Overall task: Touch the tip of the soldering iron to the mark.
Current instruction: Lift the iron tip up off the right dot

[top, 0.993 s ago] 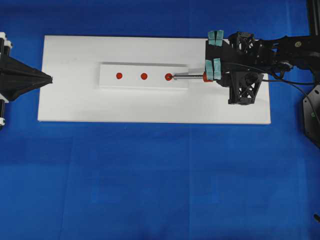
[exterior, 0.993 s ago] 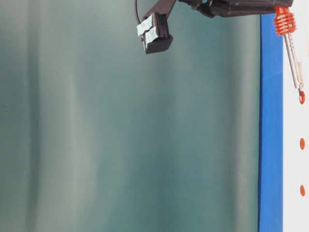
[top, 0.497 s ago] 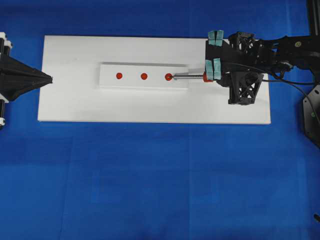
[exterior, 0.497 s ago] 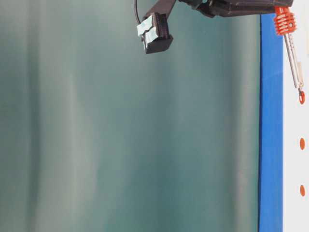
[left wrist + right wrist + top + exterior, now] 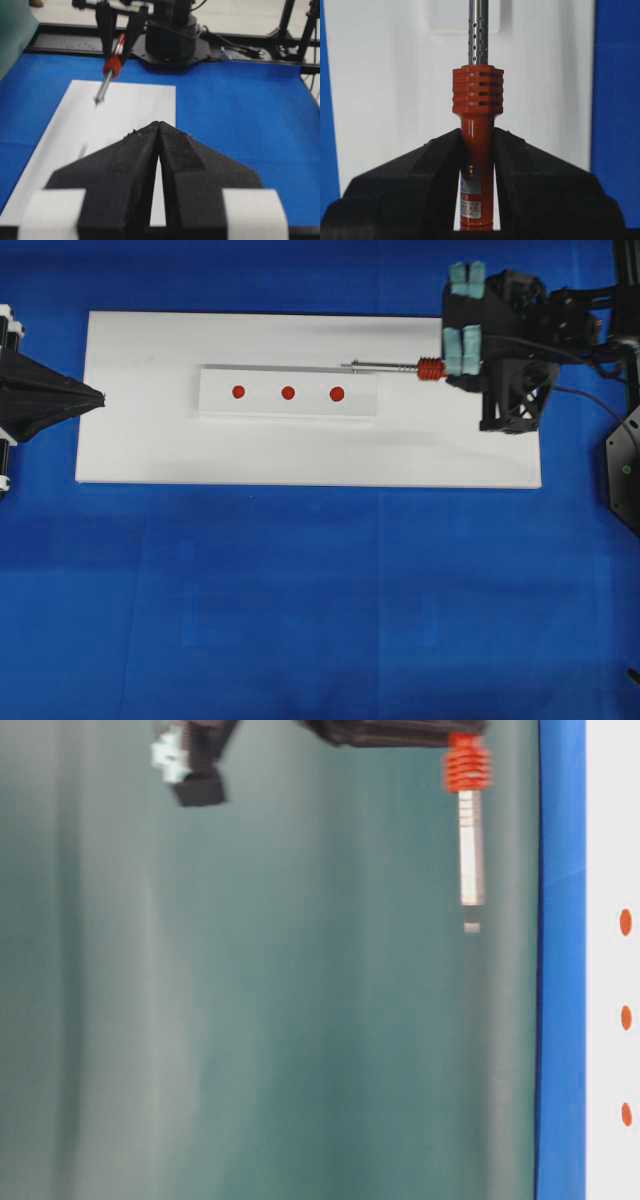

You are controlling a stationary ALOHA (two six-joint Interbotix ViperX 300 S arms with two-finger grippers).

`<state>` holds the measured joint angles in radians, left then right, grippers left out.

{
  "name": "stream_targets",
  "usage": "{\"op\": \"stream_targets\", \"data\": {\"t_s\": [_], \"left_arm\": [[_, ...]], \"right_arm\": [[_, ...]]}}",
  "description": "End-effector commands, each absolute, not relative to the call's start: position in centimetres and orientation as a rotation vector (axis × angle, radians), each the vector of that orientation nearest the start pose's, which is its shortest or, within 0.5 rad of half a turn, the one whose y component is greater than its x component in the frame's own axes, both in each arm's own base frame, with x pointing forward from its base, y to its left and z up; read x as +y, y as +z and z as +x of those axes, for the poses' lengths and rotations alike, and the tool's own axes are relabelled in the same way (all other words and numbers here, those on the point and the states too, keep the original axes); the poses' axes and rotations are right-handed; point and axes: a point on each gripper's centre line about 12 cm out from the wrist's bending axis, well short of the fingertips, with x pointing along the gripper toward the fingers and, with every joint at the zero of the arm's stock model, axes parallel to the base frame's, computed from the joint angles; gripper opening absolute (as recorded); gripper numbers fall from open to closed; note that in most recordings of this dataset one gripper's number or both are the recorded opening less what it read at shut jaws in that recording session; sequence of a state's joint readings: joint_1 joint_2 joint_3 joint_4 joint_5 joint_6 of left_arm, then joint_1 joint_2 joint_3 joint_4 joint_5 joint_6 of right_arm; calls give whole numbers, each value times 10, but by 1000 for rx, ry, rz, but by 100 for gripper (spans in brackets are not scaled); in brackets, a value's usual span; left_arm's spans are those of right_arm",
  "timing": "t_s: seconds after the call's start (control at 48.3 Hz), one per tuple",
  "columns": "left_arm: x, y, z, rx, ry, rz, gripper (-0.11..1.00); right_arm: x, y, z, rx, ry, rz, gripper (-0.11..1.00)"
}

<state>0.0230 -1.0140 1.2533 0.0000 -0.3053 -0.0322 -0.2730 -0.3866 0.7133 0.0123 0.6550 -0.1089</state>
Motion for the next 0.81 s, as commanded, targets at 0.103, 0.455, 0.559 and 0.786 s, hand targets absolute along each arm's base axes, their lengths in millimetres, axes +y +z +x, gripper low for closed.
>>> {"op": "stream_targets", "data": {"t_s": [0.103,0.455,0.559,0.786], "left_arm": [[5,278,187,-86,24,-31,0],[5,278,187,-86,24,-31,0],[5,277,187,-83,24,-31,0],[5,278,187,-86,24,-31,0]], "right_arm": [[-78,273,278,919,-209,26,6],[-79,280,276,926,-212,23,6],[-78,280,276,926,-211,23,6],[-78,280,276,930,-211,25,6]]}}
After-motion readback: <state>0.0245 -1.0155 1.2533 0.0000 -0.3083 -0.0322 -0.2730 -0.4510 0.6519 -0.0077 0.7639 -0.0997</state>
